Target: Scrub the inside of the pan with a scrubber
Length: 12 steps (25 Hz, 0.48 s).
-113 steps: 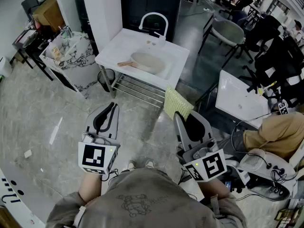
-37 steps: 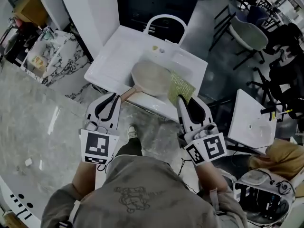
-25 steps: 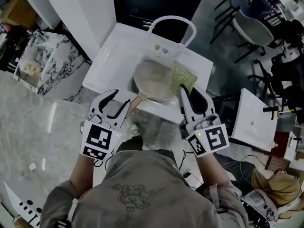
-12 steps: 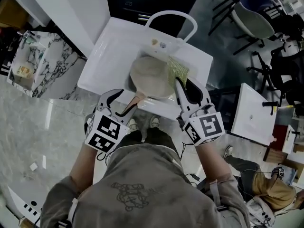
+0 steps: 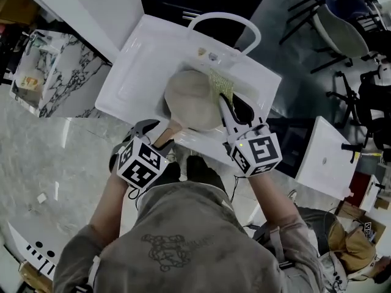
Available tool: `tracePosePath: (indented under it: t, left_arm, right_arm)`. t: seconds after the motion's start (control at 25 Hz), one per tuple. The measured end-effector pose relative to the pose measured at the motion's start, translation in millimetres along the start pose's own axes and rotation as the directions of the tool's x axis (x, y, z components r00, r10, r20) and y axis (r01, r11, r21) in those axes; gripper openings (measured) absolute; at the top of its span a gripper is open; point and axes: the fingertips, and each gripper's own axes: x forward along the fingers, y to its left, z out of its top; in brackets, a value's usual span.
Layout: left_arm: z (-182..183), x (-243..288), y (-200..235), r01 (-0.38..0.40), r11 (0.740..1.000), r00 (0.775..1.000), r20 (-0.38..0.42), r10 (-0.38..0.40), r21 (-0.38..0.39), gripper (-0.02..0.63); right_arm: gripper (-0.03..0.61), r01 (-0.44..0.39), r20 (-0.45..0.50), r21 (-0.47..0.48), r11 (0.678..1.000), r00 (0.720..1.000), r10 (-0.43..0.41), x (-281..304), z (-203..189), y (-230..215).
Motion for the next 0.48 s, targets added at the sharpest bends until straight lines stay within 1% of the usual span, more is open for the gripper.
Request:
tracePosePath:
  t: [0.2, 0.36, 0.48]
  left_arm:
    - [-8.3, 24.1, 4.3, 0.005, 0.999, 0.997, -0.074, -0.009, -0.043, 0.250]
    - [-23.4, 40.1, 3.1, 0.033, 0.997, 0.986, -0.162, -0.043, -0.066, 0.250]
    - [-32.2, 47.9, 0.0, 0.047, 0.994, 0.976, -0.207, -0.066, -0.094, 0.250]
  right_arm:
    - [0.072, -0.028, -0.045, 0.018, 0.999, 0.999, 0.029, 28.0, -22.7, -25.0]
    - [0.072, -0.038, -0.090, 0.031, 0.999, 0.995, 0.041, 54.0, -48.2, -42.2]
    - [0.072, -0.039, -0.129, 0.043, 0.998, 0.991, 0.044, 72.6, -70.8, -53.8]
